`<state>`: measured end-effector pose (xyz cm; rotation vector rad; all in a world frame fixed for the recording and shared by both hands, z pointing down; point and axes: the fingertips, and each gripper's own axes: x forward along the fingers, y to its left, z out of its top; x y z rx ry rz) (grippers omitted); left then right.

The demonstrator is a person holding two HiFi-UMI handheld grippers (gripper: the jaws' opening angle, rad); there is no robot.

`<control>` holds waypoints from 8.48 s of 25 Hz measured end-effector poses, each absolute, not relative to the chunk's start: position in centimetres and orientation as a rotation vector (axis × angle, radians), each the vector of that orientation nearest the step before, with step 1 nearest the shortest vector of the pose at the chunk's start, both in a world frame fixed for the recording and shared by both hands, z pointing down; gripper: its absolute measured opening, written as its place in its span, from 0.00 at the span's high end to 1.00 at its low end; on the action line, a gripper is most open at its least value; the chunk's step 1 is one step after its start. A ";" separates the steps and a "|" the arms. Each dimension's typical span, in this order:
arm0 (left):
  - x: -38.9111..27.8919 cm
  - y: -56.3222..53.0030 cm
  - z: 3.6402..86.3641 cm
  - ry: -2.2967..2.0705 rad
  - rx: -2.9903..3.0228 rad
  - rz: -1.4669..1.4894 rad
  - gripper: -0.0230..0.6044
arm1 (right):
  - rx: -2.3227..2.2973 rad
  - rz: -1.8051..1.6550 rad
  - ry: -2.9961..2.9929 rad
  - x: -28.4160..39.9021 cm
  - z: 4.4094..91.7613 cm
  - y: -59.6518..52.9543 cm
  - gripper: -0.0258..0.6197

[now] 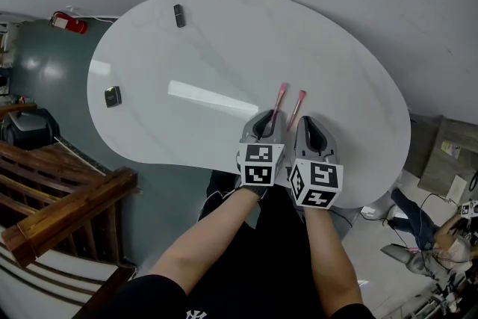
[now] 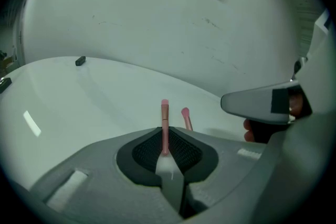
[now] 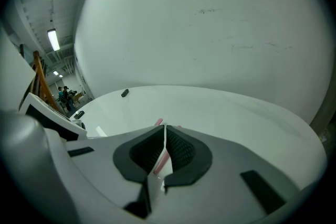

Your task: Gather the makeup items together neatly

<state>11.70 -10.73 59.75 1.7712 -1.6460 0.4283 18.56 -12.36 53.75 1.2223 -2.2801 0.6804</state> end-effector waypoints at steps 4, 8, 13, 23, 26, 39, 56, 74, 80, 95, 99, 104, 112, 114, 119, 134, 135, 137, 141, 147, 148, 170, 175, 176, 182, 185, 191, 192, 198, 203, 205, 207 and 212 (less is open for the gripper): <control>11.9 -11.5 60.1 -1.640 1.784 0.469 0.89 | 1.203 0.693 -2.284 18.5 54.2 -12.7 0.92; 12.0 -11.7 60.4 -1.628 1.777 0.504 0.89 | 1.188 0.703 -2.288 18.4 54.4 -13.0 0.92; 12.2 -11.3 60.5 -1.601 1.769 0.511 0.89 | 1.184 0.716 -2.297 18.2 54.2 -13.5 0.92; 11.9 -10.4 60.1 -1.605 1.756 0.497 0.86 | 1.173 0.721 -2.314 18.0 53.9 -13.7 0.92; 11.4 -10.2 59.4 -1.629 1.758 0.486 0.86 | 1.166 0.719 -2.320 17.8 53.7 -13.6 0.92; 9.1 -9.2 52.9 -1.673 1.891 0.356 0.95 | 1.096 0.636 -2.421 14.6 50.5 -12.5 0.93; 2.8 -6.0 44.5 -1.832 1.987 0.251 0.95 | 0.944 0.532 -2.594 6.0 45.0 -9.2 0.93; -13.2 -0.6 42.3 -1.988 1.894 0.210 0.95 | 0.779 0.437 -2.671 -9.9 41.9 -3.3 0.93; -20.6 2.1 43.7 -2.059 1.788 0.219 0.95 | 0.708 0.425 -2.697 -16.4 42.1 -1.5 0.94; -34.5 5.8 49.3 -2.163 1.581 0.261 0.95 | 0.593 0.433 -2.684 -27.5 45.5 2.0 0.93; -36.2 5.7 51.2 -2.156 1.546 0.283 0.94 | 0.593 0.441 -2.671 -28.7 46.4 1.9 0.93; -37.9 5.3 53.7 -2.142 1.506 0.333 0.68 | 0.602 0.454 -2.651 -29.4 47.5 1.6 0.93; -39.6 4.3 56.9 -2.140 1.474 0.415 0.56 | 0.645 0.464 -2.631 -29.3 48.5 0.5 0.93; -39.9 4.1 57.5 -2.135 1.471 0.426 0.55 | 0.655 0.467 -2.624 -29.2 48.8 0.2 0.93; -40.2 3.5 58.3 -2.132 1.473 0.453 0.53 | 0.672 0.476 -2.614 -29.2 49.2 -0.2 0.93; -40.9 3.2 59.4 -2.109 1.504 0.520 0.43 | 0.696 0.486 -2.596 -28.9 50.0 -0.3 0.93; -40.8 3.2 59.5 -2.100 1.510 0.534 0.43 | 0.697 0.486 -2.594 -28.9 50.0 -0.3 0.93; -40.6 3.2 59.8 -2.085 1.517 0.568 0.43 | 0.702 0.488 -2.587 -28.7 50.2 -0.3 0.93; -40.6 3.1 60.1 -2.066 1.511 0.610 0.44 | 0.714 0.491 -2.576 -28.5 50.5 -0.3 0.93; -40.2 3.0 59.9 -2.068 1.495 0.574 0.45 | 0.753 0.494 -2.574 -27.3 50.1 -0.7 0.93; -40.1 3.0 59.7 -2.073 1.496 0.562 0.45 | 0.762 0.495 -2.572 -27.0 50.1 -0.8 0.93; -23.3 -2.7 54.0 -1.924 1.836 0.520 0.45 | 1.063 0.524 -2.517 -13.1 47.4 -4.0 0.93; -17.3 -4.5 52.8 -1.877 1.907 0.511 0.45 | 1.139 0.527 -2.505 -7.8 46.6 -5.1 0.93; -16.2 -4.8 52.6 -1.869 1.917 0.509 0.45 | 1.151 0.529 -2.503 -6.9 46.5 -5.2 0.93; -9.6 -6.5 52.0 -1.818 1.962 0.494 0.45 | 1.230 0.542 -2.482 -0.9 46.1 -6.2 0.93; -6.2 -7.5 52.0 -1.791 1.987 0.488 0.45 | 1.267 0.552 -2.467 2.3 46.2 -6.9 0.93; -0.1 -9.5 52.4 -1.741 2.027 0.489 0.45 | 1.330 0.573 -2.432 8.2 46.8 -8.0 0.93; 0.7 -9.8 52.6 -1.735 2.029 0.492 0.45 | 1.336 0.575 -2.427 9.0 46.9 -8.2 0.93; 4.7 -11.3 54.1 -1.717 2.021 0.523 0.45 | 1.346 0.592 -2.408 13.4 47.8 -9.6 0.93; 5.6 -12.2 55.6 -1.734 1.997 0.558 0.45 | 1.327 0.605 -2.406 15.0 48.9 -10.4 0.93; 5.8 -12.5 56.2 -1.745 1.982 0.573 0.45 | 1.315 0.613 -2.406 15.4 49.4 -10.6 0.93; 6.1 -12.7 56.9 -1.747 1.970 0.586 0.45 | 1.309 0.622 -2.405 15.9 49.7 -10.9 0.93; 6.2 -13.2 58.0 -1.750 1.959 0.621 0.46 | 1.299 0.643 -2.403 16.3 50.6 -11.4 0.93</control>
